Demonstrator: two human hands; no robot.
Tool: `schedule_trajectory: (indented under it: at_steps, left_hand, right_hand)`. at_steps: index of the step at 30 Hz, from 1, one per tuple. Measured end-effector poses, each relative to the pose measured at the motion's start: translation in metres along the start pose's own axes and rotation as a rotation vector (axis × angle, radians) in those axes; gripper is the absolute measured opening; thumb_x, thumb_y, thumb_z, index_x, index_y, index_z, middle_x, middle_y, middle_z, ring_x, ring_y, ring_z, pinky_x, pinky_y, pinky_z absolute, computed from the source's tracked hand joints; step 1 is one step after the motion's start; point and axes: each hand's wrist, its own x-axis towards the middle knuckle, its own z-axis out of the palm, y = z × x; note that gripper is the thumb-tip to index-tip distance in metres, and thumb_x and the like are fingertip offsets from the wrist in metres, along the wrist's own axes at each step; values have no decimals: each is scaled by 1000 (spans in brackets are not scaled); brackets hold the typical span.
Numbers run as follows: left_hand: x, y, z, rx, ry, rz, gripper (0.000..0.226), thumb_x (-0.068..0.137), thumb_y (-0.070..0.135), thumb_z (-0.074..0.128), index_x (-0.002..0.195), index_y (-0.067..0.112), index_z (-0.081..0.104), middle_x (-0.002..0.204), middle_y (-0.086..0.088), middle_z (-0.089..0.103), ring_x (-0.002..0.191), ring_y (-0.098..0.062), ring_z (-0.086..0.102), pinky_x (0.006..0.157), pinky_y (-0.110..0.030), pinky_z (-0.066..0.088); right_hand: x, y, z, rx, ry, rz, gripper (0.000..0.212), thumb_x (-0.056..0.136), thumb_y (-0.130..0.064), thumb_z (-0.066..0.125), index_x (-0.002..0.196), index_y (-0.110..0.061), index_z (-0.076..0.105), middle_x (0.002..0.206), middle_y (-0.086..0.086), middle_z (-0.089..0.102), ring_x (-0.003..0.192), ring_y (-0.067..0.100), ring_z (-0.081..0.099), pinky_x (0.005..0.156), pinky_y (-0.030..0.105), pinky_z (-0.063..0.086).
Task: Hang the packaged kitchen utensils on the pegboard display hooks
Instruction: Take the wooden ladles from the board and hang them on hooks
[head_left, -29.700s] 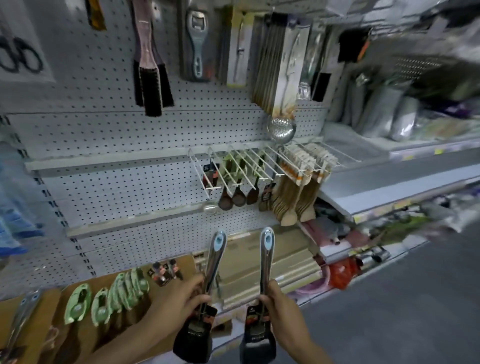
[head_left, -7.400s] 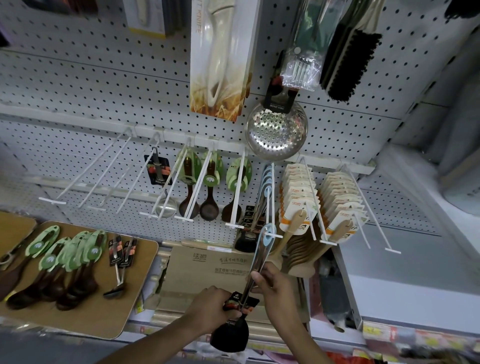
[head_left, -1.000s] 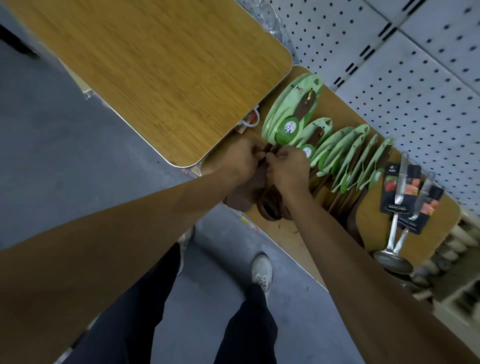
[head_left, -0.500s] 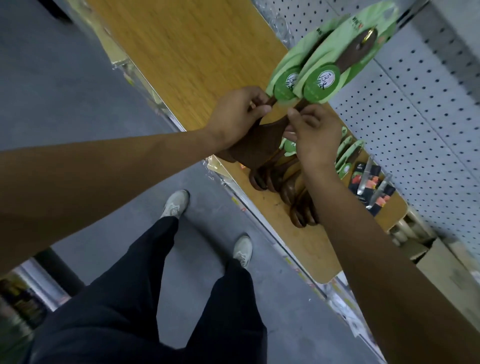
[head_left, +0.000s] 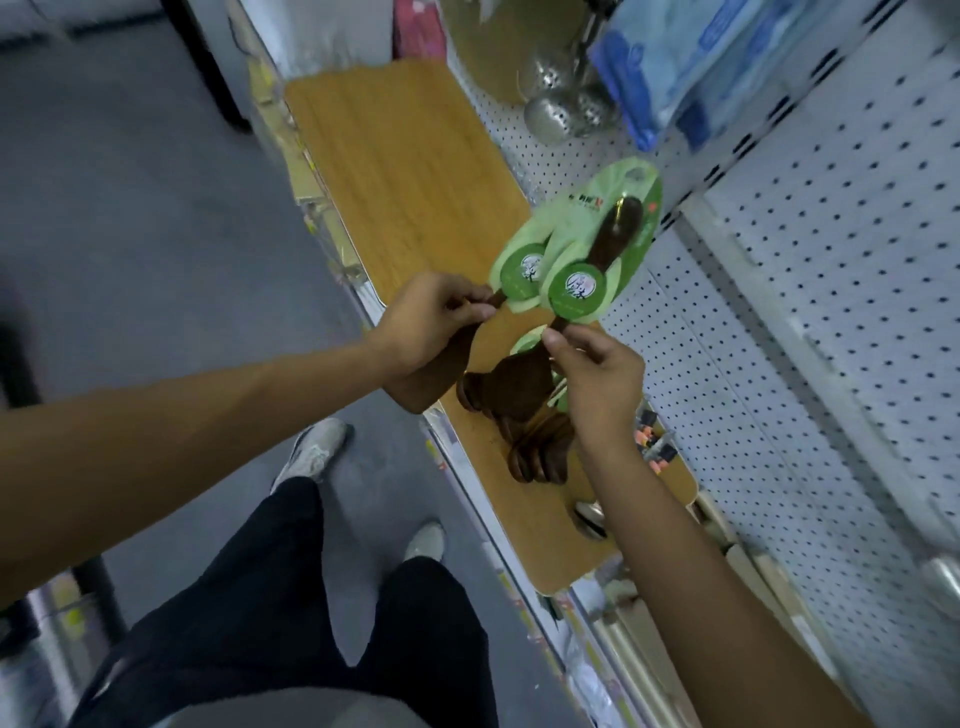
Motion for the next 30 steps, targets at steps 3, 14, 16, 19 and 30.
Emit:
schedule_trajectory:
  at_steps: [3, 14, 16, 19, 30]
  left_hand:
    - [-27, 30, 1, -19, -24, -16, 22, 89, 25, 70, 108, 12, 74, 100, 7, 70, 90, -4, 63, 79, -19, 45]
    - [-94, 124, -6, -15, -171, 16, 20, 87, 39, 71, 101, 25, 73, 98, 11, 72, 91, -7, 66, 83, -32, 54]
    - [-104, 139, -5, -60, -198, 22, 19, 86, 39, 72, 100, 25, 73, 94, 7, 73, 89, -11, 67, 81, -33, 55]
    - [-123, 162, -1, -112, -221, 50, 17, 84, 34, 75, 96, 23, 75, 90, 7, 74, 86, -15, 68, 78, -31, 55]
    - [-202, 229, 69, -249, -493, 176, 41, 82, 0, 72, 62, 35, 75, 62, 17, 69, 55, 7, 60, 55, -8, 44]
  right_hand:
    - [-22, -15, -25, 44, -11, 45, 22, 80, -17, 80, 96, -3, 76, 88, 8, 76, 83, 21, 72, 85, 42, 59]
    - [-113, -66, -92, 169, 31, -20, 2, 83, -10, 75, 85, -8, 74, 76, -5, 75, 74, 4, 70, 73, 21, 56]
    - [-132, -69, -102, 164, 88, -27, 3, 83, -11, 76, 84, -13, 74, 78, -4, 75, 77, 8, 72, 76, 27, 58]
    - [-165, -75, -117, 169, 159, -11, 6, 81, -9, 77, 81, -14, 73, 78, -1, 74, 75, 9, 70, 77, 31, 57]
    - [-284, -65, -199, 202, 407, 14, 18, 78, -4, 79, 75, -20, 72, 74, -5, 73, 73, 9, 68, 76, 31, 55]
